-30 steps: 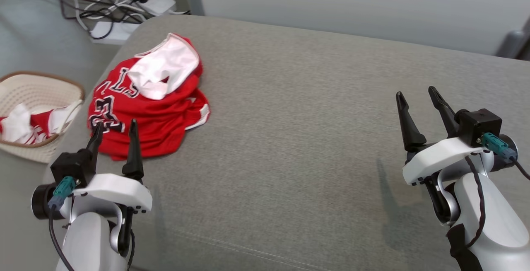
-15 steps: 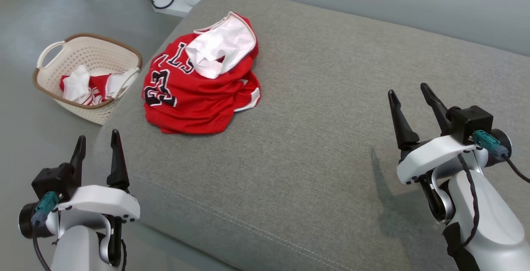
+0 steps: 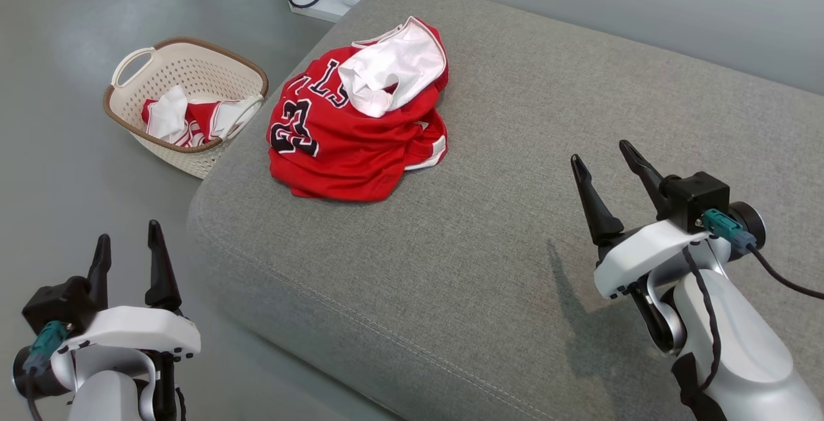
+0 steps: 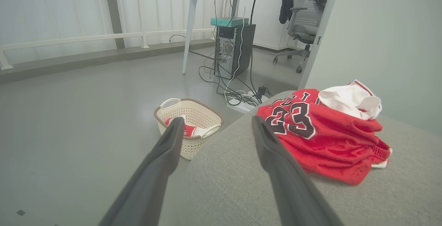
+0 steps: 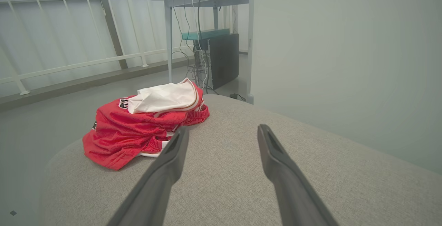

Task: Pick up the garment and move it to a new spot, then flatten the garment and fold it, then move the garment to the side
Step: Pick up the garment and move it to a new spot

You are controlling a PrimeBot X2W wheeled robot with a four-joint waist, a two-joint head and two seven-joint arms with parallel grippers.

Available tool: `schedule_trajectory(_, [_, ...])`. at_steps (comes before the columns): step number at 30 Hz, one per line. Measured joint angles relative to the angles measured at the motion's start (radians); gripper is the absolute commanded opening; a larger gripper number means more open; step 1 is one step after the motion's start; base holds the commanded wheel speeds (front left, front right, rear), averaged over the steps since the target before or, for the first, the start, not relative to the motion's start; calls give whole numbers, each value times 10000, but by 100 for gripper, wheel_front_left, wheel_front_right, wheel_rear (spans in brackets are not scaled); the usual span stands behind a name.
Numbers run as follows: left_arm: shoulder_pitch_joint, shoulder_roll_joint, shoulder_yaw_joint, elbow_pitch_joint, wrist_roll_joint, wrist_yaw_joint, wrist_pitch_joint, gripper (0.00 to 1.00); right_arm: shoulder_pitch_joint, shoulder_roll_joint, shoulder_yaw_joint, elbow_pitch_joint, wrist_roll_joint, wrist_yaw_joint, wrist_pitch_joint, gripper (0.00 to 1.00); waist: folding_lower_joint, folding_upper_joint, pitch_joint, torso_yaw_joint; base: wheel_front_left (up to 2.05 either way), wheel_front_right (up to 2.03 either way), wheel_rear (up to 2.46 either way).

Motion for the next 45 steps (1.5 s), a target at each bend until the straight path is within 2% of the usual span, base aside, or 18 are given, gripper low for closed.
schedule_trajectory(5, [137,2,125,-84,-445,-19,-2,100,-246,-6,238,54,90,0,-2,100,0,0,64,25,0,0,0])
schedule_trajectory(12, [-269,12,-146,732,-499,-527,-2,100,-339,-96,263,86,146,21,0,100,0,0,199,3,0,0,0])
schedule_trajectory(16, [-1346,198,-692,1590,-579,-725,-2,100,-337,-178,209,40,142,21,-2,100,0,0,371,-106,0,0,0])
schedule_trajectory(20, [-2398,593,-1442,2320,-874,-729,-27,100,-347,-251,244,-2,140,21,-2,100,0,0,682,-395,0,0,0])
schedule_trajectory(27, [-3855,1241,-3657,3446,-2510,-759,-29,100,-719,-407,322,-96,138,21,-2,100,0,0,1353,-1099,0,0,0])
schedule_trajectory(31, [-4429,1689,-4569,4033,-3384,-773,-27,100,-957,-493,372,-240,128,21,-2,100,0,0,1743,-1571,0,0,0])
schedule_trajectory(39, [-4992,2416,-5578,4813,-4786,-786,59,100,-1208,-665,380,-372,82,23,-2,100,0,0,2532,-2542,0,0,0])
schedule_trajectory(45, [-5371,2777,-5933,5785,-4830,-780,48,100,-1271,-727,345,-378,82,21,-2,100,0,0,2953,-3034,0,0,0])
